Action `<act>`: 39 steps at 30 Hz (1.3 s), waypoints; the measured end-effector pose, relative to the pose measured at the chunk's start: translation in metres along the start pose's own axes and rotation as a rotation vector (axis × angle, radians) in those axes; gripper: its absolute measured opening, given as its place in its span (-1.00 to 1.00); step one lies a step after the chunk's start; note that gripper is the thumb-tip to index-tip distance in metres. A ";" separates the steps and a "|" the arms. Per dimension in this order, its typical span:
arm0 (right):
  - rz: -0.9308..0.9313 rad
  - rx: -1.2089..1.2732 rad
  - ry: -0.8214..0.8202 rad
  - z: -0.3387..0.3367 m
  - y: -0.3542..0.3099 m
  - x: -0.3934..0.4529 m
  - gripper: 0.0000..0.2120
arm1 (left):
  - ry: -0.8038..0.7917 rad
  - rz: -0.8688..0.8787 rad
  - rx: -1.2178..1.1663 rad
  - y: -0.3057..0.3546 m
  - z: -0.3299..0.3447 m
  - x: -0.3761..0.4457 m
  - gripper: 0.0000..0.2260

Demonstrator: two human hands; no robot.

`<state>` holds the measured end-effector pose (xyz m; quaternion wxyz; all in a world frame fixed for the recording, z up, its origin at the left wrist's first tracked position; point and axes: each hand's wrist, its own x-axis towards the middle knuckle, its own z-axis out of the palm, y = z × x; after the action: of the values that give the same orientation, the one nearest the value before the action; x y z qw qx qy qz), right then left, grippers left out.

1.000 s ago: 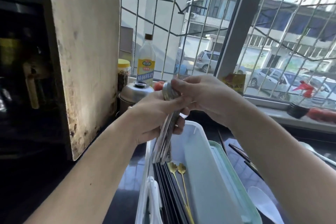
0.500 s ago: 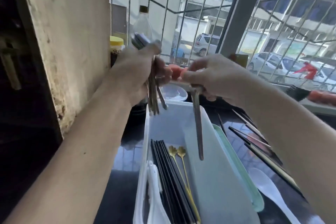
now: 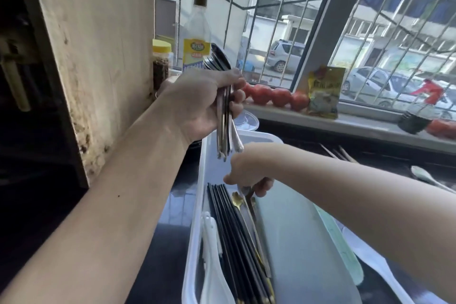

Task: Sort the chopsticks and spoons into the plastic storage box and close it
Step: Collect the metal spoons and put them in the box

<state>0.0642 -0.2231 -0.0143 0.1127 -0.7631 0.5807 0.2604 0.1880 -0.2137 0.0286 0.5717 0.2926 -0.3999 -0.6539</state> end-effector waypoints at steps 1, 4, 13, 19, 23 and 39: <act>-0.017 -0.062 -0.023 0.000 -0.001 -0.001 -0.59 | -0.010 -0.006 0.010 -0.002 0.001 -0.001 -0.89; -0.071 -0.121 0.017 -0.008 0.006 -0.008 -0.66 | -0.030 -0.012 0.016 -0.005 0.004 -0.001 -0.88; -0.269 1.199 0.608 -0.054 0.069 -0.060 -0.67 | -0.126 -0.060 0.038 -0.010 0.015 -0.003 -0.84; -0.540 1.493 0.380 -0.053 0.067 -0.054 -0.66 | -0.210 -0.086 0.065 -0.013 0.013 -0.004 -0.76; -0.455 1.835 0.303 -0.058 0.072 -0.052 -0.82 | -0.164 -0.092 0.028 -0.009 0.015 -0.007 -0.69; -0.065 0.253 0.120 0.001 -0.008 -0.012 -0.81 | 0.337 0.122 0.034 -0.008 0.000 0.011 -0.89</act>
<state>0.0694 -0.2106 -0.0097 0.1816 -0.7754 0.5896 0.1351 0.1818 -0.2243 0.0231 0.6643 0.3828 -0.3262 -0.5529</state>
